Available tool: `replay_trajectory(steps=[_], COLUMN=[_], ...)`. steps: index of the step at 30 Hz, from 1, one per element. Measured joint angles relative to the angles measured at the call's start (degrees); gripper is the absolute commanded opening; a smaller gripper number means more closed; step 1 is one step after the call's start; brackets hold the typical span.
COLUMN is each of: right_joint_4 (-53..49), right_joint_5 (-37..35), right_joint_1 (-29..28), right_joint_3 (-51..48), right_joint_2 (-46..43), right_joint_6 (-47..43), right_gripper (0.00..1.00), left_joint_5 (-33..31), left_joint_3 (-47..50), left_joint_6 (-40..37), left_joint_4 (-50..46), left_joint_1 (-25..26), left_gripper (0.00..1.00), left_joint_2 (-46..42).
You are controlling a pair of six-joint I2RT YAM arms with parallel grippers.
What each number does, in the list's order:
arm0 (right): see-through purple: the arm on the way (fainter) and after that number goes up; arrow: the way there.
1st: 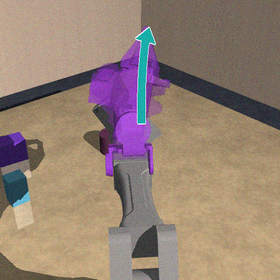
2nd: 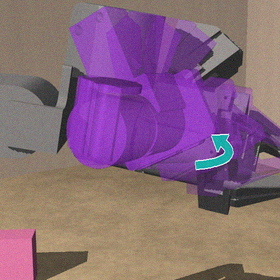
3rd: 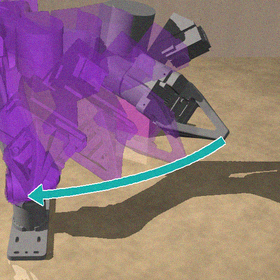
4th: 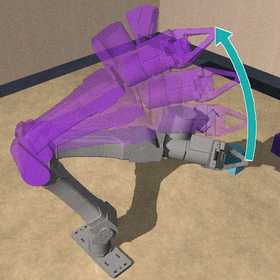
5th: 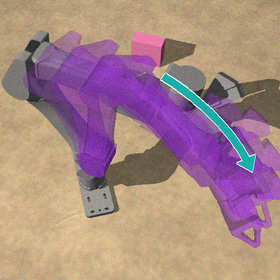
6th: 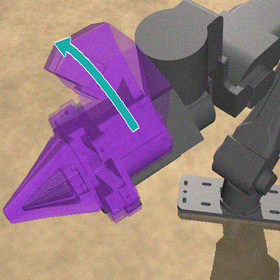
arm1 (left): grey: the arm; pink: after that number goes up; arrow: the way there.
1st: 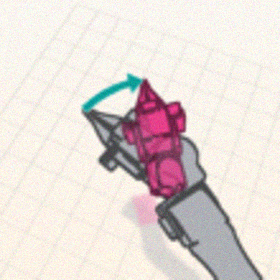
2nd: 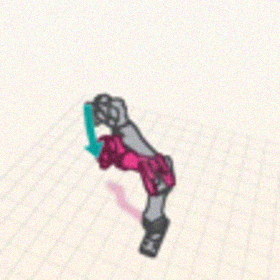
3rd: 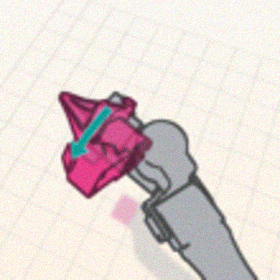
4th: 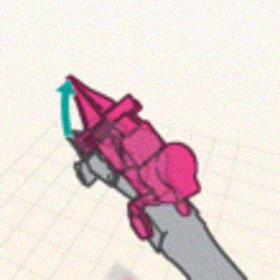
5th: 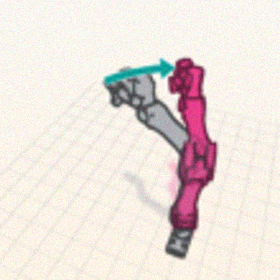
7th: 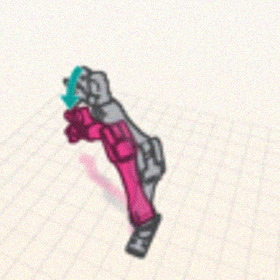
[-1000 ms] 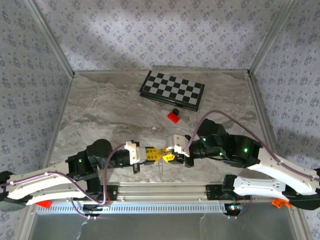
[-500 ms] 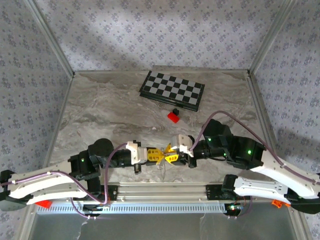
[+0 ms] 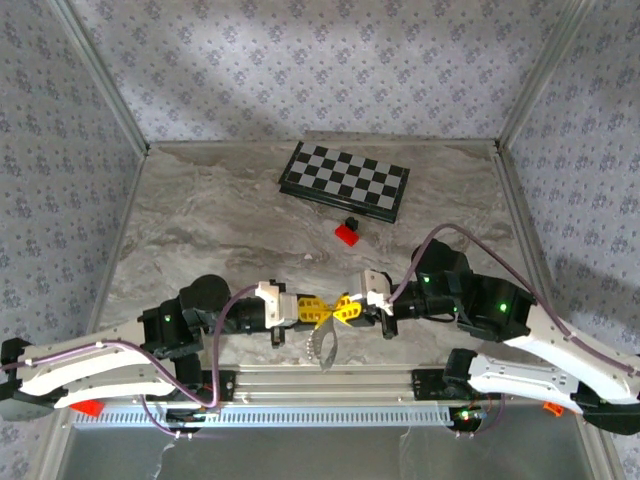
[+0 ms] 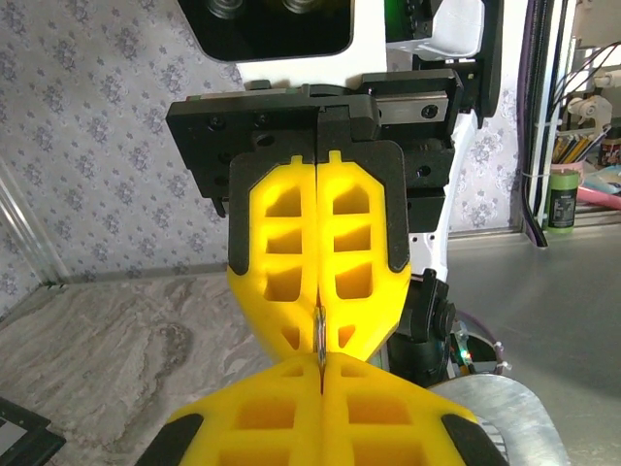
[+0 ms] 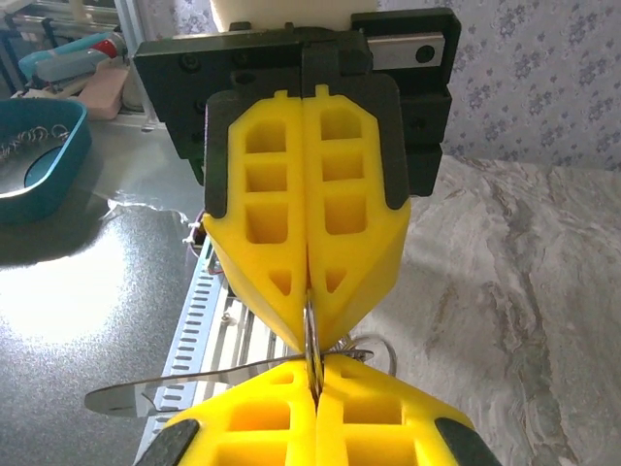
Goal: Put the keys on the keyring
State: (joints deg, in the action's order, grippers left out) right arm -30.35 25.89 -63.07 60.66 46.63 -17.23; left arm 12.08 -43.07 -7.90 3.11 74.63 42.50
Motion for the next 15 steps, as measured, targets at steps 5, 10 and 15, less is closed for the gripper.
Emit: replay_trajectory(steps=[5, 10, 15], right_joint_4=[1.1, 1.2, 0.5], right_joint_5=[0.0, -1.0, -2.1], right_joint_1=[0.0, 0.2, 0.1], right_joint_3=[-0.1, -0.1, -0.1], right_joint_2=[-0.3, 0.1, 1.1], right_joint_6=[-0.2, -0.2, -0.3], right_gripper=[0.0, 0.0, 0.0], left_joint_5=[-0.6, -3.1, -4.8], left_joint_3=[-2.6, -6.3, -9.1], left_joint_6=[-0.6, -2.1, -3.1], left_joint_4=[-3.5, -9.3, -14.3], left_joint_1=[0.0, 0.0, 0.0], left_gripper=[0.09, 0.16, 0.15], left_joint_2=[0.5, 1.7, 3.1])
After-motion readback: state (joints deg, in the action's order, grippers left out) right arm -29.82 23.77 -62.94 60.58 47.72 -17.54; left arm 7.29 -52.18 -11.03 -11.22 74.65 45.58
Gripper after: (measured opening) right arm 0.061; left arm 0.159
